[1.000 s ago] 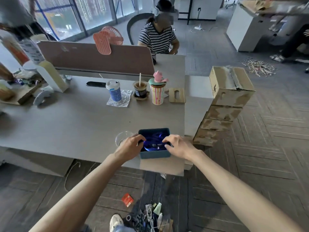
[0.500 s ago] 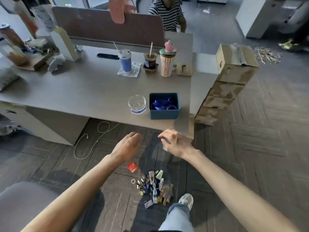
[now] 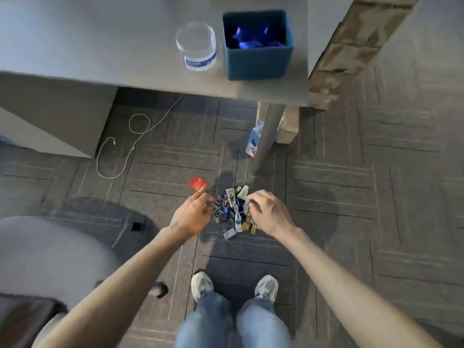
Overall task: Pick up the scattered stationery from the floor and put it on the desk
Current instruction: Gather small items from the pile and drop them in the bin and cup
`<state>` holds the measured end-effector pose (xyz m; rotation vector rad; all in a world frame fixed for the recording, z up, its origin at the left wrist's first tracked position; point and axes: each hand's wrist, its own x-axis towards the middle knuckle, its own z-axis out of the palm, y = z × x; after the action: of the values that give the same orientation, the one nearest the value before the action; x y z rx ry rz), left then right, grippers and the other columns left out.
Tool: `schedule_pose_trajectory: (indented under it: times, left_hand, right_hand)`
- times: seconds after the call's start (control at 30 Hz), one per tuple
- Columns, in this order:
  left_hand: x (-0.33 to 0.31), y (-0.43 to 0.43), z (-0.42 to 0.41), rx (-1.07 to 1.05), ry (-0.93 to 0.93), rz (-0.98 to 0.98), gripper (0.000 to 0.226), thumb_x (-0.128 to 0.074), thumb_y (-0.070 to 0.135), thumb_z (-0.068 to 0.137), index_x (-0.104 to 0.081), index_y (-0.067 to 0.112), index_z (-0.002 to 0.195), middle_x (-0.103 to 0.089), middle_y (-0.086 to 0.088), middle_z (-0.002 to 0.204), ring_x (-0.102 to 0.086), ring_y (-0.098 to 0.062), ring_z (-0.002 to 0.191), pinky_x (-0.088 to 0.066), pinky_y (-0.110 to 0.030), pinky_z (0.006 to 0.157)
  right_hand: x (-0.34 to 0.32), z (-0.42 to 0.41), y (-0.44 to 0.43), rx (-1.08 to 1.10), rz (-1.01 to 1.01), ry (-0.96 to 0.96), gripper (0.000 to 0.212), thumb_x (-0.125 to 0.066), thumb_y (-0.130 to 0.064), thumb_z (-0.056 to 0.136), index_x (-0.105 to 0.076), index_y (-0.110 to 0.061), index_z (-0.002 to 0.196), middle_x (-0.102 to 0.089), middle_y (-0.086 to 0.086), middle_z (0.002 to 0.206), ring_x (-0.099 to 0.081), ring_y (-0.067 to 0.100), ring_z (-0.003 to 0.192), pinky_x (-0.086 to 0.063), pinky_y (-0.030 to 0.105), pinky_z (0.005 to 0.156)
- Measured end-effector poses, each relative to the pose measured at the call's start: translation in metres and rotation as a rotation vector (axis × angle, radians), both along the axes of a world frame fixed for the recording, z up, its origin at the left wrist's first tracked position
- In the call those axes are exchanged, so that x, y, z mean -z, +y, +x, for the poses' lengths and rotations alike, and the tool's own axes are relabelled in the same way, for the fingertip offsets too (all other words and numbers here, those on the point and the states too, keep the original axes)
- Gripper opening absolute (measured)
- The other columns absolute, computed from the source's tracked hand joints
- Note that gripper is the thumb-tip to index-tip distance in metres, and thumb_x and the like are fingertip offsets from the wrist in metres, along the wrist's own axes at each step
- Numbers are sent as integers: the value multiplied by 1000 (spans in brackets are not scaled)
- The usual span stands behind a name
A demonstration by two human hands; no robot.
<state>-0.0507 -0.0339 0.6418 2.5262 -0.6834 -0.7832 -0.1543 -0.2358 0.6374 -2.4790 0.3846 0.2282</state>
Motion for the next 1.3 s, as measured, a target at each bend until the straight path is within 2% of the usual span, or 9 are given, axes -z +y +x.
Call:
schedule_pose_trajectory:
  times: [0.33,0.5,0.57,0.67,0.8,0.9,1.0,1.13,1.3]
  left_hand:
    - [351,-42,13,-45,133,101,28,-40,21,96,-55,16,120,-59,-7,117,-60,-29,97,-47,-33,79]
    - [507,-86,37,-209,242,29,22,-41,22,97,-55,9,87,-55,-5,80,-53,-22,77,-46,-29,65]
    - [556,-96,50,-274,251,9,23,-44,30,98,-51,9,103,-58,-7,95,-56,-22,87,-50,-33,78]
    - [614,-111,72,-306,208,16,39,-51,41,92,-47,9,114,-63,-10,106,-63,-26,91,-51,-35,72]
    - [642,-129,81,-307,-19,81,62,-64,53,81,-38,10,117,-58,-7,105,-61,-29,96,-49,-39,75]
    - [646,-128,75,-284,-53,83,63,-68,56,77,-40,14,115,-60,-4,103,-60,-23,88,-49,-35,67]
    - [642,-127,69,-323,-11,96,72,-67,65,71,-42,17,118,-55,-9,119,-54,-28,106,-49,-42,84]
    - [634,-140,58,-309,-21,282,78,-59,70,72,-46,17,128,-30,-15,141,-28,-33,132,-26,-47,108]
    - [638,-129,56,-279,-31,205,54,-58,57,80,-53,22,121,-30,-12,137,-26,-32,128,-21,-47,106]
  right_hand:
    - [360,16,-31,-19,11,144,27,-50,-23,98,-63,-17,121,-59,-2,127,-54,16,116,-43,35,98]
    - [508,34,-41,93,15,195,25,-48,-35,97,-62,-26,116,-61,-6,120,-58,13,102,-48,34,84]
    - [549,45,-39,38,-30,207,28,-49,-40,95,-60,-26,116,-61,-5,119,-59,17,104,-51,40,86]
    - [590,58,-38,-72,-145,187,37,-49,-55,91,-58,-23,107,-59,-3,108,-57,20,100,-50,38,80]
    - [610,59,-33,-85,-227,70,57,-52,-77,77,-58,-22,91,-56,-8,95,-54,14,89,-42,32,69]
    - [622,59,-33,55,-52,33,52,-50,-76,79,-55,-24,84,-55,-10,90,-54,11,82,-49,33,68]
    - [630,75,-38,263,-92,-41,42,-48,-59,89,-57,-20,102,-56,-1,104,-53,21,100,-49,39,83]
    - [634,108,-50,412,-233,190,59,-48,-50,92,-40,-11,136,-48,11,135,-40,31,125,-39,44,99]
    - [637,130,-56,465,-154,219,55,-58,-48,91,-46,-11,130,-58,9,130,-48,29,124,-33,42,101]
